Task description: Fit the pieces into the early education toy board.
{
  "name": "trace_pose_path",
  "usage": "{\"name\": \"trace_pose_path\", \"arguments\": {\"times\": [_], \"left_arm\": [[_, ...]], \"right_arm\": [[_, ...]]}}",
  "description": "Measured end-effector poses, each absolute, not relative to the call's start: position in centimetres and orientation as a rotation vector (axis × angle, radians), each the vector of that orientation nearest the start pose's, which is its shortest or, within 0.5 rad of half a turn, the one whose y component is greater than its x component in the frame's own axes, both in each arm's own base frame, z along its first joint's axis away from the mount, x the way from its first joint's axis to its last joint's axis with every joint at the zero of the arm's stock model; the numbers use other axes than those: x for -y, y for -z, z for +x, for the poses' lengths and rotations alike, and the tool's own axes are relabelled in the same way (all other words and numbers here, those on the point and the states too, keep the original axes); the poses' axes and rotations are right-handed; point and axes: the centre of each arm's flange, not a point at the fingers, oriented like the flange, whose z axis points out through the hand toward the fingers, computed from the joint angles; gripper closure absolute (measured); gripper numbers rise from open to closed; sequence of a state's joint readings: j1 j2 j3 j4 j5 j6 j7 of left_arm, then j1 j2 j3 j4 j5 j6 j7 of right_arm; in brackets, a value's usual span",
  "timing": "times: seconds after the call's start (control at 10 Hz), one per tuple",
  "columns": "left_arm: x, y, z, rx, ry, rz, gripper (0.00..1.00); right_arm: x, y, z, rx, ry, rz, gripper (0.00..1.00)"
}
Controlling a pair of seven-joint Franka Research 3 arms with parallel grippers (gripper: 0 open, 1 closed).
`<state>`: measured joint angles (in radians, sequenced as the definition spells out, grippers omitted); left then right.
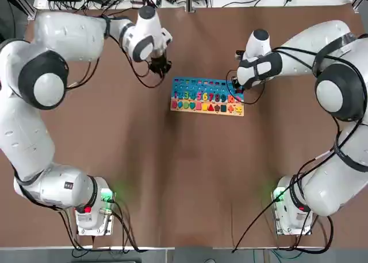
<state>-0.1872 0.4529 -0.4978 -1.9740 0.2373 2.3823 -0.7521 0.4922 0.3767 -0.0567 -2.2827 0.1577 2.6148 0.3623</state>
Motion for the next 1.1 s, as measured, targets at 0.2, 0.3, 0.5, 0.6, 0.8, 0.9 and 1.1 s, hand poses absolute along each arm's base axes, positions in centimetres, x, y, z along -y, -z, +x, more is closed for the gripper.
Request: {"name": "trace_pose_path", "arguments": {"times": [0.2,0.3,0.5,0.6,0.8,0.9,1.1], "left_arm": [[39.2,-25.4,47.1,-0.138,-0.052,-3.186,0.86],[39.7,-24.8,46.7,-0.150,-0.068,-3.186,0.86],[40.0,-24.0,46.7,-0.155,-0.085,-3.191,0.86],[40.3,-23.8,46.8,-0.155,-0.086,-3.196,0.86],[41.6,-23.4,47.1,-0.168,-0.090,-3.212,0.86],[42.4,-22.9,46.9,-0.182,-0.101,-3.216,0.86],[43.6,-21.7,46.6,-0.202,-0.127,-3.219,0.86]], "right_arm": [[-21.8,-18.4,48.0,-0.096,-0.094,-3.104,0.65],[-21.8,-18.4,48.0,-0.096,-0.094,-3.104,0.65],[-21.8,-18.4,48.0,-0.096,-0.095,-3.104,0.65],[-21.8,-18.4,48.0,-0.097,-0.095,-3.104,0.65],[-21.8,-18.4,48.0,-0.097,-0.095,-3.104,0.63],[-21.6,-18.0,48.0,-0.103,-0.095,-3.106,0.62],[-21.5,-17.9,48.1,-0.107,-0.097,-3.107,0.55]]}}
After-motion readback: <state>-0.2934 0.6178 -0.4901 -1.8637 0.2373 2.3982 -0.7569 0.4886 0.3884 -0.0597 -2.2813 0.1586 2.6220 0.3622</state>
